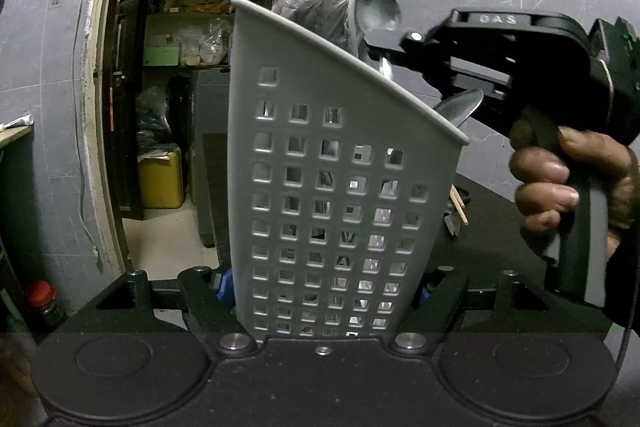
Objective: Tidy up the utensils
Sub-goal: 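Raise the spoon over the basket and open the right tool, then lower the open right tool to the blue-handled spoon, then grasp the blue-handled spoon handle with the right tool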
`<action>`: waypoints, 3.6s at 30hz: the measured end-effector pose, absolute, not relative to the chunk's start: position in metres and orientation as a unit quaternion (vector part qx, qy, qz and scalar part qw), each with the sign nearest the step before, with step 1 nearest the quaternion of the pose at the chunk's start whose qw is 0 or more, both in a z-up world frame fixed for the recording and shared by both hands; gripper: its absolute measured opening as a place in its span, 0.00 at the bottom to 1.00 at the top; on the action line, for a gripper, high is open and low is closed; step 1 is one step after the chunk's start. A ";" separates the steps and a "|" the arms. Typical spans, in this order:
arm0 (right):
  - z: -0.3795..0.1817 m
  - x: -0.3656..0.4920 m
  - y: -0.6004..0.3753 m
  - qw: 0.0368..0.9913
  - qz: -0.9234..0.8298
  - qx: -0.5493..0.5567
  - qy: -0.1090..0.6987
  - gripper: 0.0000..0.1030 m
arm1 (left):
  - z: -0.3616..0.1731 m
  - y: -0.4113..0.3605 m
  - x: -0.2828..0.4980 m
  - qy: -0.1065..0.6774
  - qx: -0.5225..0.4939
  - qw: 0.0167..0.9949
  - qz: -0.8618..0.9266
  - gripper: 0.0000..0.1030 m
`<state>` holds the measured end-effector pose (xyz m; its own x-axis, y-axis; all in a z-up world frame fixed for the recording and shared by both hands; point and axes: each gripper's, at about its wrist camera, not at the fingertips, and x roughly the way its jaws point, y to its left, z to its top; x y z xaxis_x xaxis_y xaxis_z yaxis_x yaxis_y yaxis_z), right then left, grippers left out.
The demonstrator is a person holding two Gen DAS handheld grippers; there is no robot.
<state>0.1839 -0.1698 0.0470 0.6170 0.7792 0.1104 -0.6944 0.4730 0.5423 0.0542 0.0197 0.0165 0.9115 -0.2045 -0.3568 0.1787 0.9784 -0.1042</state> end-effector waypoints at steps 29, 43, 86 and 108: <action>0.048 0.133 -0.179 0.886 0.428 0.165 0.066 0.47 | 0.017 0.020 0.054 0.186 -0.034 0.977 -0.098 0.75; 0.043 0.146 -0.205 0.912 0.351 0.198 0.076 1.00 | 0.017 0.021 0.054 0.186 -0.035 0.977 -0.096 0.75; -0.015 0.231 -0.122 0.932 0.178 -0.038 0.314 1.00 | 0.017 0.020 0.053 0.186 -0.034 0.977 -0.098 0.76; -0.009 0.208 -0.141 0.924 0.224 -0.034 0.307 0.17 | 0.017 0.020 0.054 0.186 -0.034 0.977 -0.098 0.76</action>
<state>0.2075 -0.1411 -0.0086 0.7115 0.3925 -0.5828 -0.4342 0.8977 0.0745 0.0537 0.0201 0.0175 0.9117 -0.2051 -0.3561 0.1798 0.9783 -0.1032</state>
